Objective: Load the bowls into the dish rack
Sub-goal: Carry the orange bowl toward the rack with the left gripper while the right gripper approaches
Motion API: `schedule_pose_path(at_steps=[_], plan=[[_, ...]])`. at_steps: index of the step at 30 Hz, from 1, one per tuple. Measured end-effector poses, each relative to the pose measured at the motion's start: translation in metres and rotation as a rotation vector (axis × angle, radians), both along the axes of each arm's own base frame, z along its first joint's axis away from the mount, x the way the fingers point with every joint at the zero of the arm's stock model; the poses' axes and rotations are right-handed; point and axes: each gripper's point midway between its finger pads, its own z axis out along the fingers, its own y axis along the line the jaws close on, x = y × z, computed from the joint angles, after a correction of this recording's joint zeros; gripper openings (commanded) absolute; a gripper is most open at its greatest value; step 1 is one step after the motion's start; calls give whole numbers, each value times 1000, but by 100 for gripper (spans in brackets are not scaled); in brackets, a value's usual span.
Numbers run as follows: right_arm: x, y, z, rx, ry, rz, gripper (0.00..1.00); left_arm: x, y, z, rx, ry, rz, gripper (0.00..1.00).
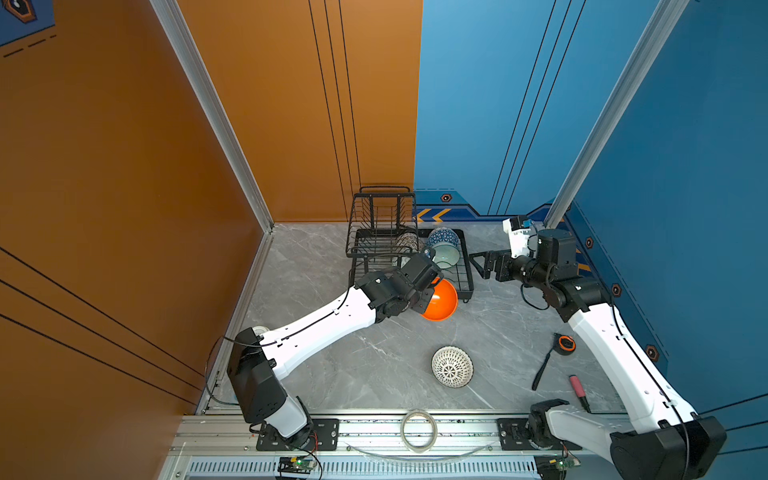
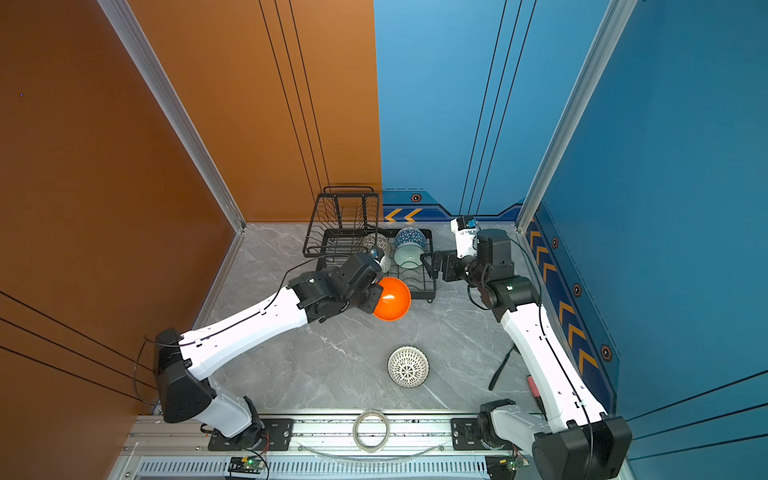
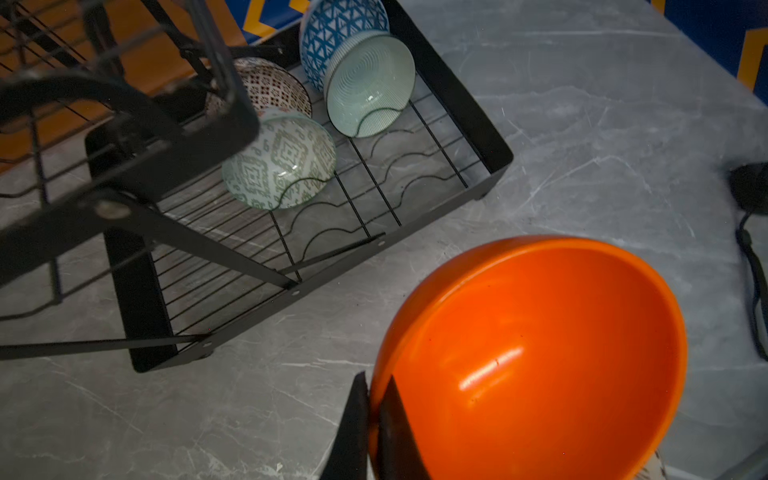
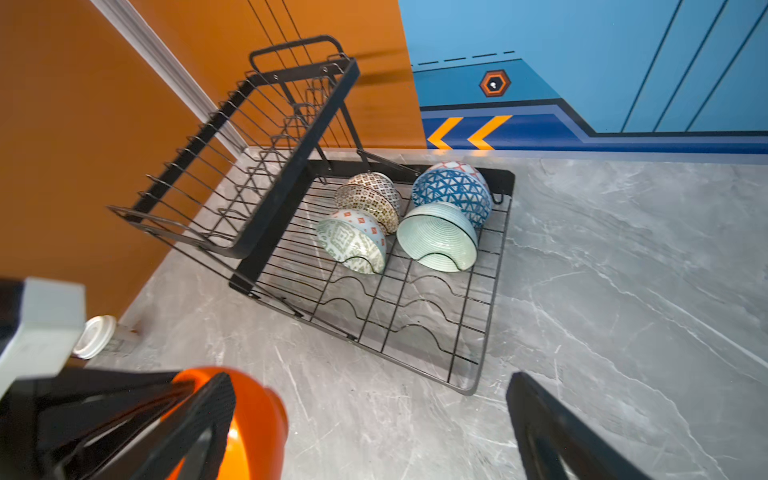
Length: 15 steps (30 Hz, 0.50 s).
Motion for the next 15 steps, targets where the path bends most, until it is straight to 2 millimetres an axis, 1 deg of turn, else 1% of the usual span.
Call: schedule_pose_path(at_steps=[3,6,11,15], plan=[[-7,11,8,50,11,44,99,16,1,20,-67,-88,52,0],[-15,27,7,71,31,90,96,26,-4,33,-124,-150,72,0],[-25,52,4,87,57,148,86,32,-10,38,-184,-202,80,0],[-18,66,-8,76,79,144,82,30,-5,40,-205,-218,85,0]])
